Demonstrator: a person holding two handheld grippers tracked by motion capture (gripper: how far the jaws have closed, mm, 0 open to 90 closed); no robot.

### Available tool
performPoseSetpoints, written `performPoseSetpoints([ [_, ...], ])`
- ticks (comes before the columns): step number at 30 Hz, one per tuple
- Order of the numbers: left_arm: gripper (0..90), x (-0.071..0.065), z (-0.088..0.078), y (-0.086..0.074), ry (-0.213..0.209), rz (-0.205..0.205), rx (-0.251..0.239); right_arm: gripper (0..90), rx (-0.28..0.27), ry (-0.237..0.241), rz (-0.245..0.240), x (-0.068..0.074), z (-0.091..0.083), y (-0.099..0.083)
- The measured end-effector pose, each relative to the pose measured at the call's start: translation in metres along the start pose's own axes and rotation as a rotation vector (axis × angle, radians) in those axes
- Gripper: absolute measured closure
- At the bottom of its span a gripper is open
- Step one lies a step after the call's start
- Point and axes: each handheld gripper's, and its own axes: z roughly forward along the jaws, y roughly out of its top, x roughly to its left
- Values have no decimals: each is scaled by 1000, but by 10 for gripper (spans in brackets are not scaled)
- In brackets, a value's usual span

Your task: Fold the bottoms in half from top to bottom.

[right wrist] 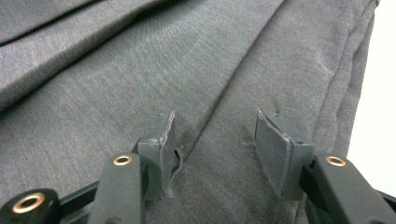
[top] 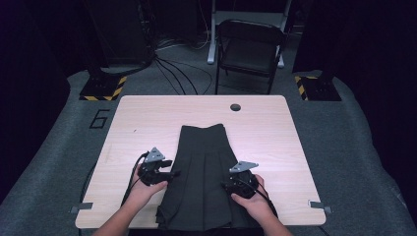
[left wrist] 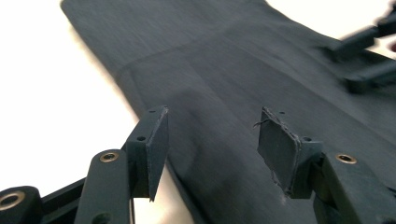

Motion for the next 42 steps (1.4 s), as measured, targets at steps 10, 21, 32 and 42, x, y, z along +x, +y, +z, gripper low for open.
performPoseSetpoints([
  [10, 434, 22, 23, 23, 12, -79, -20, 484, 22, -3, -43, 0, 4, -5],
  [21, 446, 43, 39, 50, 48, -108, -31, 486, 10, -10, -60, 1, 4, -8],
  [32, 493, 64, 58, 61, 122, -132, -14, 486, -13, -9, -46, 1, 5, -10],
  [42, 508, 69, 68, 66, 169, -129, -25, 486, -17, -11, -46, 2, 5, -12],
])
